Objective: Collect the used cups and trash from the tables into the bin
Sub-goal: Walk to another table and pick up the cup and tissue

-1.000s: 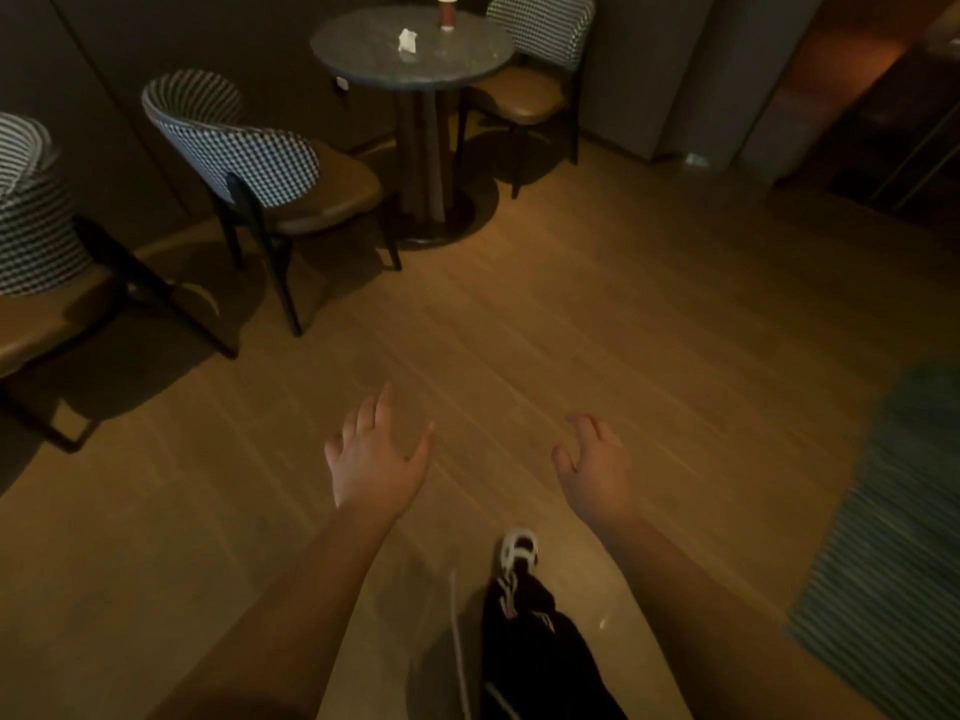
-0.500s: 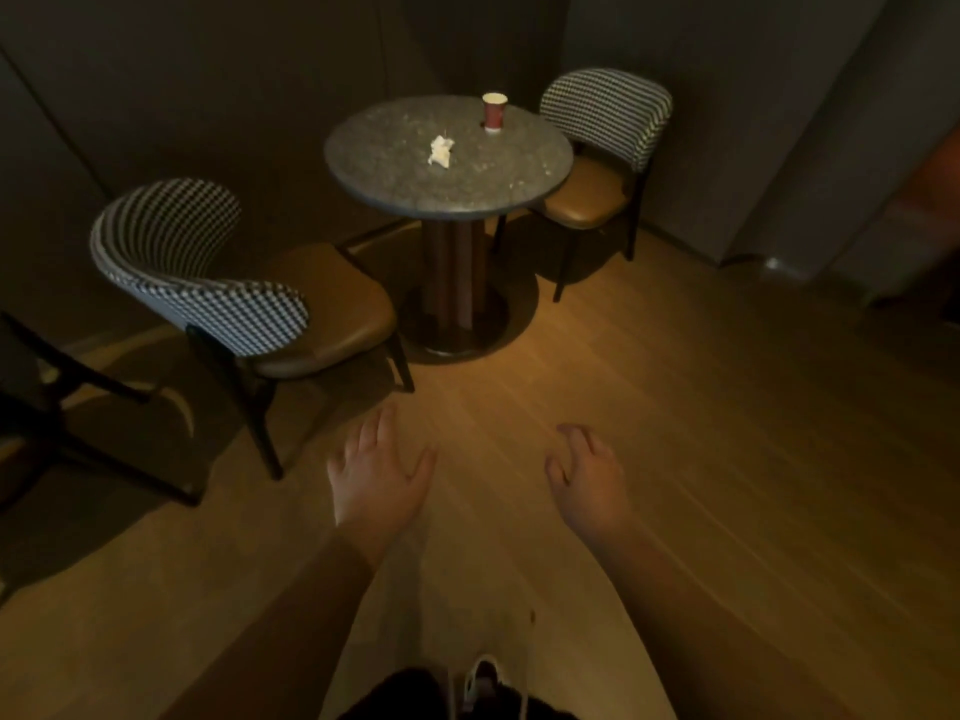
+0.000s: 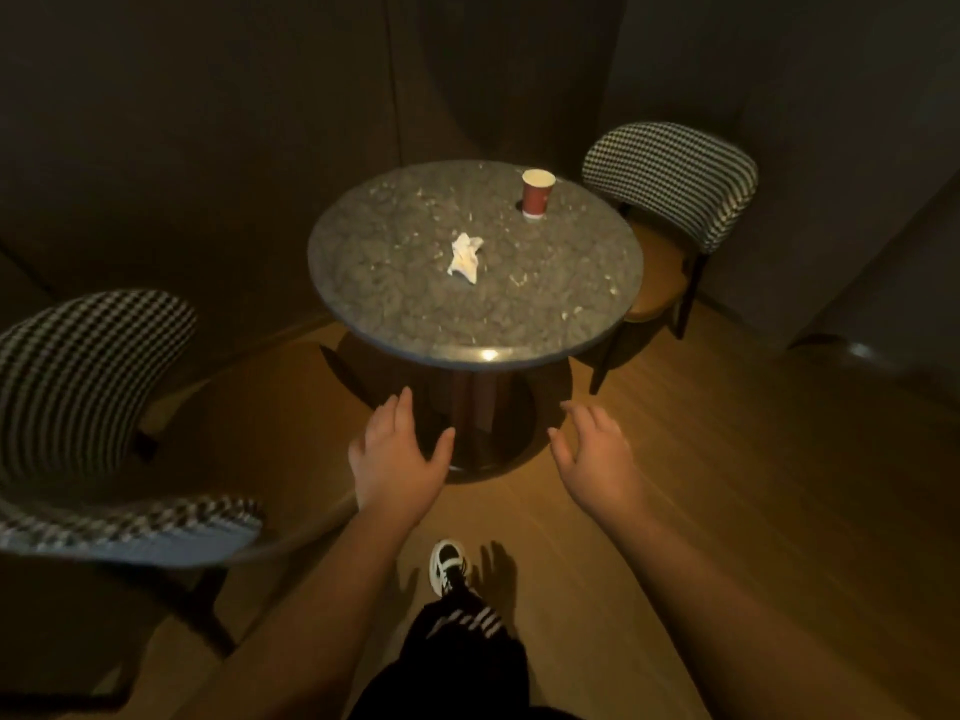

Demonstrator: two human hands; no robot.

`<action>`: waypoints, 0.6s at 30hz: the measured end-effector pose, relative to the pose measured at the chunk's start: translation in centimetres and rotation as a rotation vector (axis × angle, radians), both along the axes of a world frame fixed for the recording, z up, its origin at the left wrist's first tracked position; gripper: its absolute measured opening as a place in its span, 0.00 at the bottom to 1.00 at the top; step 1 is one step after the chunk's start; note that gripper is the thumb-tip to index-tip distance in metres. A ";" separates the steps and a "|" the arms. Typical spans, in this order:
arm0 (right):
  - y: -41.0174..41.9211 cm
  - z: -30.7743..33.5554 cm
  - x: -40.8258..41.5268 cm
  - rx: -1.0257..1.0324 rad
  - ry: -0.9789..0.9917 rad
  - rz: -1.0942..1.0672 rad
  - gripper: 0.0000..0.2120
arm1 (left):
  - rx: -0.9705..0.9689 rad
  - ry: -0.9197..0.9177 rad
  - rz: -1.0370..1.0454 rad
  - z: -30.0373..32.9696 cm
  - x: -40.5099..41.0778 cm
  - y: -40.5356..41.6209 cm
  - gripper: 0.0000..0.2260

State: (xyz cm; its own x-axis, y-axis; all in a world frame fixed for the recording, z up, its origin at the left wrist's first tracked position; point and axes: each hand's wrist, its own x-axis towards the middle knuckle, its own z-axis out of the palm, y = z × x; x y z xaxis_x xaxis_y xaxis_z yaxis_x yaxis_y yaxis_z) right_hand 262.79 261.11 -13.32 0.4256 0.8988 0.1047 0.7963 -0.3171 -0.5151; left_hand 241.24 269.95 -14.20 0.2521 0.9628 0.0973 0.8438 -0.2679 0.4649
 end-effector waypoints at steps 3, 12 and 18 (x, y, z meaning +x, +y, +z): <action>10.0 1.8 3.9 -0.023 -0.038 0.020 0.19 | -0.004 -0.006 -0.024 0.3 3.5 10.2 0.33; 27.6 2.9 12.4 -0.085 0.007 -0.008 0.19 | -0.062 0.030 -0.139 0.8 12.4 30.2 0.36; 35.9 1.6 17.5 -0.157 0.007 0.022 0.19 | -0.004 0.049 -0.264 -1.8 17.1 38.0 0.37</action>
